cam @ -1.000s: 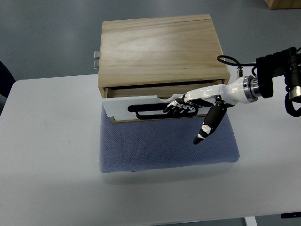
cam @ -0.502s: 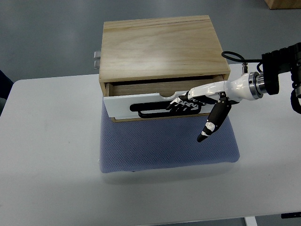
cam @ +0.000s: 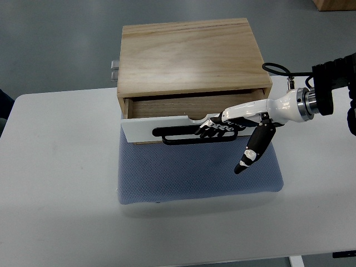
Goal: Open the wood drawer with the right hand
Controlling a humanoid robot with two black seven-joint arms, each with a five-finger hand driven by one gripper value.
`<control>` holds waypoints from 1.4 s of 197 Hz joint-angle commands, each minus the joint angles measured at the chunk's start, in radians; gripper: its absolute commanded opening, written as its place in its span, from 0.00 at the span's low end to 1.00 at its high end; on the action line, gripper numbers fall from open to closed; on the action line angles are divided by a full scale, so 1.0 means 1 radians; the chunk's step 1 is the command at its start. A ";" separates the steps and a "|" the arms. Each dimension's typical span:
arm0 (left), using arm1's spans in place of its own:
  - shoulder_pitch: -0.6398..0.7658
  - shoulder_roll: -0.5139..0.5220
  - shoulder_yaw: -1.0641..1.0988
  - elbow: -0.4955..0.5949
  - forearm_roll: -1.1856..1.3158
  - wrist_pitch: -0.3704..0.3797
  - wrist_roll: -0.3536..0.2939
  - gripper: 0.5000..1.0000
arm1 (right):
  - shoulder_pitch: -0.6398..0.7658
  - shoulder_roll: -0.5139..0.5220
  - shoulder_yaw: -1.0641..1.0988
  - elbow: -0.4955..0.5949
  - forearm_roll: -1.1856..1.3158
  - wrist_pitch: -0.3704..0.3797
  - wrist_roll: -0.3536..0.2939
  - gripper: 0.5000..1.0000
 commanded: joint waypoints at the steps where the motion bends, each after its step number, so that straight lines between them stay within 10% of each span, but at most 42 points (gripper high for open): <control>1: 0.000 0.000 0.000 0.000 0.000 0.000 0.000 1.00 | 0.000 -0.002 0.000 0.002 0.000 0.000 0.000 0.88; 141: 0.000 0.000 0.000 0.000 0.000 0.000 0.000 1.00 | 0.104 -0.074 0.069 -0.017 0.153 0.000 0.005 0.88; 238: 0.000 0.000 0.000 0.000 0.000 0.000 0.000 1.00 | 0.092 -0.028 0.250 -0.330 0.336 0.000 0.080 0.88; 276: 0.000 0.000 0.001 0.000 0.000 0.000 0.000 1.00 | 0.025 0.037 0.282 -0.520 0.353 -0.232 0.153 0.88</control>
